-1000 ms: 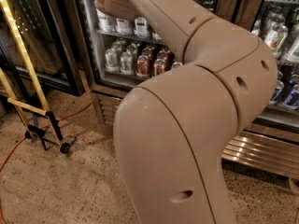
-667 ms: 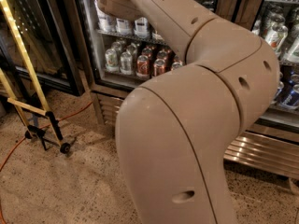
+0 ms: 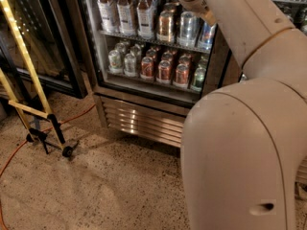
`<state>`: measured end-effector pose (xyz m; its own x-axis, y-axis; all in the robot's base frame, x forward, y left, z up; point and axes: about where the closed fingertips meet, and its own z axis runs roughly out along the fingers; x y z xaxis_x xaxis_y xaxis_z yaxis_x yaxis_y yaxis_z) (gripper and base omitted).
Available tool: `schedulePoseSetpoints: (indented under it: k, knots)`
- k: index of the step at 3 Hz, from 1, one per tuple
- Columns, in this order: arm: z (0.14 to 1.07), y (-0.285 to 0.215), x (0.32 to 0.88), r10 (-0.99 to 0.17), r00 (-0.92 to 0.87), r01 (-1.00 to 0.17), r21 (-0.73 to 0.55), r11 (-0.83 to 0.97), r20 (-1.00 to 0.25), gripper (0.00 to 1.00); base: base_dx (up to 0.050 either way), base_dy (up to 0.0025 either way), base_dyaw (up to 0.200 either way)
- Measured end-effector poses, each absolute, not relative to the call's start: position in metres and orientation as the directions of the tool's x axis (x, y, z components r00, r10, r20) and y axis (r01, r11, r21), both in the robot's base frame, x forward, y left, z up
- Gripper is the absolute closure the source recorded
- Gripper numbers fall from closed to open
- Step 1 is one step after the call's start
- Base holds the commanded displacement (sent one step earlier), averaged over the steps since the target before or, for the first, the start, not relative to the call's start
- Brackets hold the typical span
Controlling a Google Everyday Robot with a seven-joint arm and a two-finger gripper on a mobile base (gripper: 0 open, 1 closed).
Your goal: Close left fridge door
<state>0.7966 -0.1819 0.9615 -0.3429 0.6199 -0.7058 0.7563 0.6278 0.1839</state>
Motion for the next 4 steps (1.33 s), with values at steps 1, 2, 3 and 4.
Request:
schedulePoseSetpoints:
  k: [1,2,3,4]
  knots:
    - [0.932,-0.184,0.791,0.778,-0.362,0.795,0.265,0.545,-0.513,0.84,0.000,0.00000,0.000]
    - [0.908,-0.168,0.784,0.873,-0.375,0.834,0.299,0.464,-0.312,1.00,0.000,0.00000,0.000]
    - [0.920,-0.159,0.791,0.884,-0.378,0.816,0.353,0.458,-0.274,0.82,0.000,0.00000,0.000]
    - [0.918,-0.159,0.798,0.883,-0.372,0.809,0.366,0.459,-0.285,0.59,0.000,0.00000,0.000]
